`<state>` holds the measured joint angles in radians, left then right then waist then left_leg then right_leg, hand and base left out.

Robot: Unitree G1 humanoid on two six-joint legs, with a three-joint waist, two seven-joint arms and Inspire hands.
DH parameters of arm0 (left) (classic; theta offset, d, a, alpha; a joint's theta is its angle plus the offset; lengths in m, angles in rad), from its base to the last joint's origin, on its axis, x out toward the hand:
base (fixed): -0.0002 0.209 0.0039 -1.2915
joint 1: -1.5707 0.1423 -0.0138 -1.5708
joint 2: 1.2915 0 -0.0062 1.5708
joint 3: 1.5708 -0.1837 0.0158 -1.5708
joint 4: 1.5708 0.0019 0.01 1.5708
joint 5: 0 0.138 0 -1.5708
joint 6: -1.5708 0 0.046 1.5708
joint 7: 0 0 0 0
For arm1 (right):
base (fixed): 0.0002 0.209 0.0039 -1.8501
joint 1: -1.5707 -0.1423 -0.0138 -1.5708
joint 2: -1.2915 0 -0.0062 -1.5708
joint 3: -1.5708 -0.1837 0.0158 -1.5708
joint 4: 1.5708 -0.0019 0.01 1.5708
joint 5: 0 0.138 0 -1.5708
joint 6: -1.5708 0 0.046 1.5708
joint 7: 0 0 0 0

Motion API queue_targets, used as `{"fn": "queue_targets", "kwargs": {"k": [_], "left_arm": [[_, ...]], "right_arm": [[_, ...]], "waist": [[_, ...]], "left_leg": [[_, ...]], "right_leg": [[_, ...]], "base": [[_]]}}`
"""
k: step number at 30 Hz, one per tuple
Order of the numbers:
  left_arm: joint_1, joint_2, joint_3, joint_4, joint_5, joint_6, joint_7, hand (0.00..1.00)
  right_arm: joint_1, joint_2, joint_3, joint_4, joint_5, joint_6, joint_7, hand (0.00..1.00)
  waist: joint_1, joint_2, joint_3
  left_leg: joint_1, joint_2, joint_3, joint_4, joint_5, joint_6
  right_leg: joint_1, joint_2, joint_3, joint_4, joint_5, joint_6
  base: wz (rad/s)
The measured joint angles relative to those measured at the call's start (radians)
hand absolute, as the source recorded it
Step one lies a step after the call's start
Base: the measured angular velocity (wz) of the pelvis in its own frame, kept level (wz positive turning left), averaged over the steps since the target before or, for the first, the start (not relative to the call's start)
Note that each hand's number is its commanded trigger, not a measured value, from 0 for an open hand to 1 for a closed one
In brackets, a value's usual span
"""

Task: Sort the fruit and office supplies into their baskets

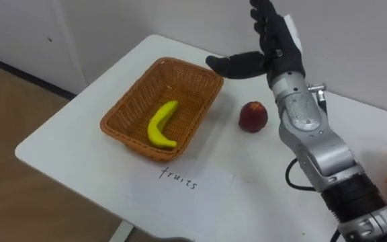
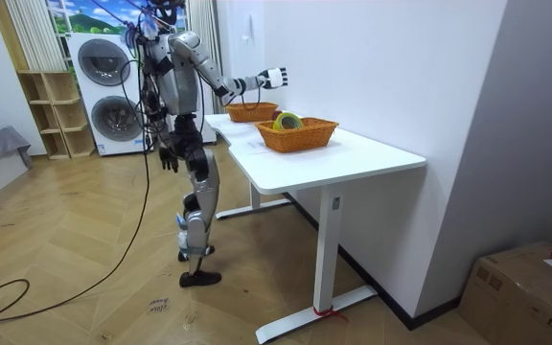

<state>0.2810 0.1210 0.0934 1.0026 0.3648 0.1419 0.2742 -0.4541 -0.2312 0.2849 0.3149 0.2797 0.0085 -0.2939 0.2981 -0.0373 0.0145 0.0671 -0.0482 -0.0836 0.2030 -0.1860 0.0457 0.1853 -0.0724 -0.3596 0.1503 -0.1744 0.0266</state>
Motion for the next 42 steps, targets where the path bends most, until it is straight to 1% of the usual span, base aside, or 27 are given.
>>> {"fn": "queue_targets", "kwargs": {"k": [2, 3, 5, 8, 12, 15, 19, 23, 28, 33, 35, 37, 41, 42], "left_arm": [[0.007, -0.009, -0.001, -0.001, 0.0, 0.0, -0.001, 0.0], [0.011, -0.015, -0.006, -0.002, 0.0, 0.0, -0.003, 0.0], [0.016, -0.019, -0.02, -0.003, 0.0, 0.0, -0.01, 0.0], [0.022, -0.024, -0.022, -0.006, 0.0, 0.001, -0.024, 0.0], [0.025, -0.026, -0.023, -0.011, 0.001, 0.001, -0.031, 0.0], [0.024, -0.027, -0.023, -0.011, 0.0, 0.001, -0.047, 0.0], [0.021, -0.027, -0.023, -0.014, 0.0, 0.001, -0.052, 0.0], [0.017, -0.028, -0.04, -0.015, -0.007, 0.001, -0.05, 0.0], [0.012, -0.029, -0.039, -0.014, -0.023, 0.001, -0.044, 0.0], [0.004, -0.029, -0.04, -0.01, -0.053, 0.003, -0.044, 0.0], [0.004, -0.029, -0.04, -0.009, -0.063, 0.006, -0.044, 0.0], [0.007, -0.027, -0.04, -0.01, -0.079, 0.01, -0.045, 0.0], [-0.002, -0.024, -0.039, -0.009, -0.079, 0.011, -0.043, 0.0], [-0.008, -0.021, -0.04, -0.009, -0.079, 0.011, -0.039, 0.0]], "right_arm": [[0.014, 0.001, -0.005, 0.019, 0.005, 0.0, 0.002, 0.0], [0.014, 0.001, -0.007, 0.038, 0.009, 0.0, 0.005, 0.0], [0.014, 0.001, -0.009, 0.047, 0.014, 0.0, 0.006, 0.0], [0.014, 0.0, -0.032, 0.048, 0.029, 0.0, 0.007, 0.0], [0.015, 0.001, -0.042, 0.064, 0.038, -0.004, 0.008, 0.0], [0.015, 0.002, -0.042, 0.068, 0.048, -0.004, 0.015, 0.0], [0.017, 0.002, -0.043, 0.079, 0.052, -0.004, 0.015, 0.0], [0.047, 0.002, -0.043, 0.081, 0.082, -0.004, 0.027, 0.0], [0.054, 0.001, -0.043, 0.152, 0.122, -0.004, 0.036, 0.0], [0.054, 0.001, -0.043, 0.189, 0.142, -0.004, 0.034, 0.0], [0.054, 0.002, -0.043, 0.188, 0.142, -0.004, 0.031, 0.0], [0.054, 0.007, -0.043, 0.189, 0.142, -0.004, 0.021, 0.0], [0.054, 0.026, -0.04, 0.206, 0.142, -0.004, -0.012, 0.0], [0.054, 0.031, -0.035, 0.215, 0.142, -0.004, -0.025, 0.0]], "waist": [[-0.008, 0.005, 0.0023], [-0.016, 0.008, 0.0008], [-0.02, 0.012, -0.0022], [-0.028, 0.023, -0.0105], [-0.034, 0.022, -0.0137], [-0.045, 0.019, -0.0131], [-0.05, 0.016, -0.0114], [-0.053, 0.016, -0.0095], [-0.053, 0.013, -0.0033], [-0.053, 0.009, -0.0054], [-0.053, 0.004, -0.0093], [-0.053, 0.0, -0.0107], [-0.045, -0.004, -0.0096], [-0.043, -0.008, -0.0113]], "left_leg": [[-0.003, 0.0, -0.001, 0.003, 0.0, 0.0], [-0.005, 0.0, -0.001, 0.005, 0.0, 0.0], [-0.007, 0.0, 0.001, 0.007, 0.0, 0.0], [-0.011, 0.001, 0.009, 0.01, 0.002, 0.0], [-0.01, 0.001, 0.011, 0.01, 0.002, 0.0], [-0.01, 0.0, 0.011, 0.01, 0.002, 0.0], [-0.009, 0.001, 0.012, 0.01, 0.002, 0.0], [-0.005, 0.001, 0.015, 0.01, 0.002, 0.001], [-0.007, 0.002, 0.023, 0.006, 0.001, 0.001], [-0.028, 0.002, 0.026, 0.005, 0.002, 0.001], [-0.04, 0.003, 0.027, 0.004, 0.003, 0.002], [-0.047, 0.003, 0.027, 0.003, 0.005, 0.002], [-0.05, 0.003, 0.029, 0.003, 0.006, 0.002], [-0.06, 0.003, 0.029, 0.003, 0.007, 0.002]], "right_leg": [[-0.001, 0.0, 0.0, 0.0, 0.0, 0.0], [-0.002, 0.0, 0.0, 0.0, 0.0, 0.0], [-0.004, 0.0, 0.001, 0.001, 0.0, 0.0], [-0.01, 0.0, 0.001, 0.004, 0.0, 0.0], [-0.01, -0.001, 0.002, 0.004, 0.0, -0.001], [-0.01, -0.001, 0.002, 0.004, 0.0, -0.001], [-0.011, -0.001, 0.006, 0.004, 0.0, -0.001], [-0.01, -0.001, 0.015, 0.004, 0.0, -0.001], [-0.015, 0.0, 0.026, 0.004, 0.001, -0.001], [-0.038, 0.0, 0.029, 0.005, 0.001, -0.002], [-0.051, 0.0, 0.029, 0.005, 0.001, -0.002], [-0.059, 0.0, 0.026, 0.005, 0.001, -0.002], [-0.07, -0.001, 0.026, 0.003, 0.001, -0.002], [-0.08, -0.001, 0.026, 0.004, 0.001, -0.002]], "base": [[0.0], [0.0], [-0.03], [-0.01], [0.0], [0.0], [-0.01], [-0.04], [-0.04], [-0.01], [0.0], [0.0], [0.0], [0.0]]}}
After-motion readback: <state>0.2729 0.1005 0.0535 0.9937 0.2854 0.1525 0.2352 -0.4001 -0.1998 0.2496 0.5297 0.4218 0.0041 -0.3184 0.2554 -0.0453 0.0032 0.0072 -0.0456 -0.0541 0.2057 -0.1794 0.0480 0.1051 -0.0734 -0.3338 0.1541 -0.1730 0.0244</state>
